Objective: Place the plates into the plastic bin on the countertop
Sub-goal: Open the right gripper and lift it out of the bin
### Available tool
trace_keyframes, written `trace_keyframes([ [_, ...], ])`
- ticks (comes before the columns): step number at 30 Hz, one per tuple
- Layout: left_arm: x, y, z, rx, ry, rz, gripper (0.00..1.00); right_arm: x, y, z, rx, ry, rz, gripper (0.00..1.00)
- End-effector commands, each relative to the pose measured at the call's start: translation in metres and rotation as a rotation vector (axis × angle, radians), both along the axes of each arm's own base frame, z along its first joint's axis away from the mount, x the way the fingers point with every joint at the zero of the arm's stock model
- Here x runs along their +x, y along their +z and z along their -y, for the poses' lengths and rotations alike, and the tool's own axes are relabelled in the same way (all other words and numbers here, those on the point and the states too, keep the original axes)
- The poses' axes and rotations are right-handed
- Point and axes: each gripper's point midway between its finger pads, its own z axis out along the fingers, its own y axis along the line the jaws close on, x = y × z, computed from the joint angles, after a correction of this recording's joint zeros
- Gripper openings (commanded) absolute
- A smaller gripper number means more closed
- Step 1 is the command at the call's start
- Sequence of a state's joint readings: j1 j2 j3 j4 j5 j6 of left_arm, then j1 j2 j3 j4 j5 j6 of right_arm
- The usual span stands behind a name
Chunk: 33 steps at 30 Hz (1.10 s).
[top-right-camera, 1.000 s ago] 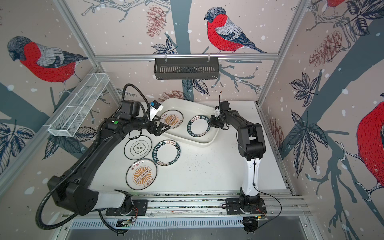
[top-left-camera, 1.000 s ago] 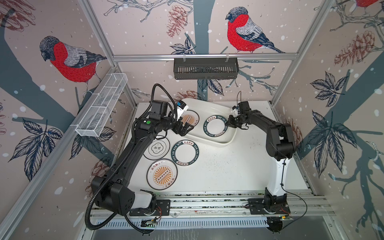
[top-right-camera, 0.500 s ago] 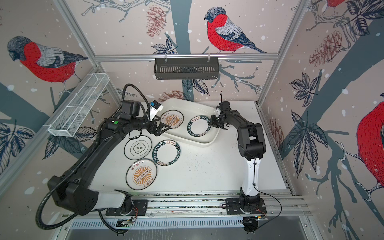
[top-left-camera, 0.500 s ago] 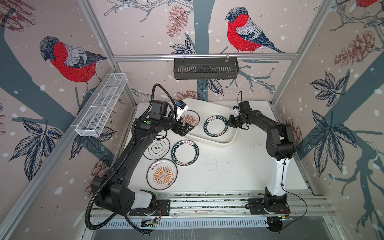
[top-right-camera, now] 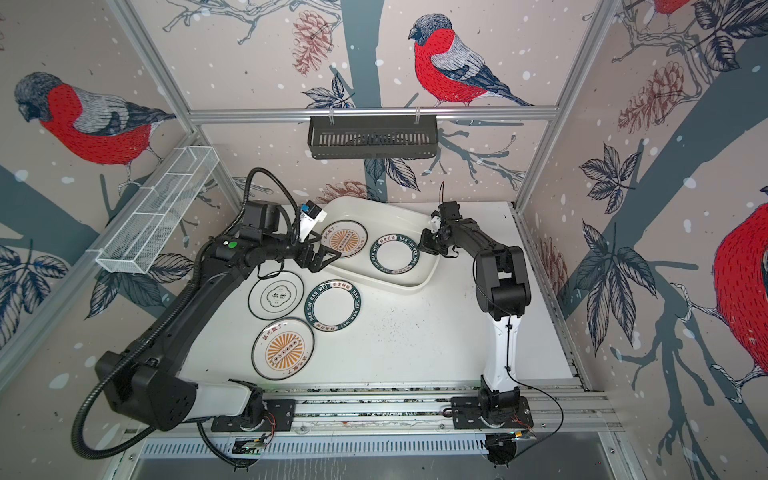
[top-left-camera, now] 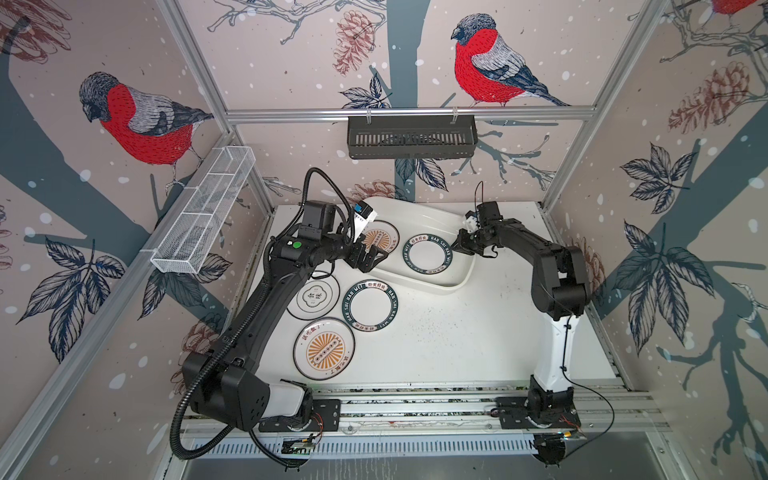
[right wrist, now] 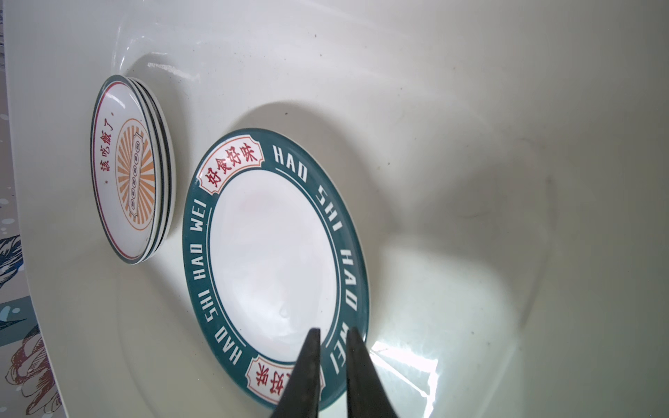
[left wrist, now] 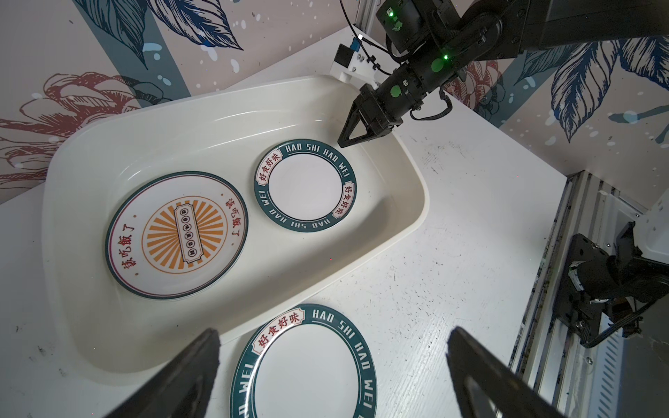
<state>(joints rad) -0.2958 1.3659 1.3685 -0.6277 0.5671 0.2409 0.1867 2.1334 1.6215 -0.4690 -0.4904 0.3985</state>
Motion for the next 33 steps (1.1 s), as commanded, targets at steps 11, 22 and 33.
trace_keyframes([
  [11, 0.003, 0.005, 0.002, -0.011, -0.002, 0.027, 0.97, 0.007, 0.032, 0.004, -0.025, -0.038, 0.073, 0.19],
  [22, 0.01, 0.005, -0.009, 0.036, 0.062, 0.059, 0.97, -0.01, 0.15, -0.007, 0.085, -0.078, 0.372, 0.2],
  [33, 0.03, -0.021, -0.059, 0.033, 0.311, -0.045, 0.97, -0.133, 0.173, -0.041, 0.265, 0.059, 0.54, 0.24],
])
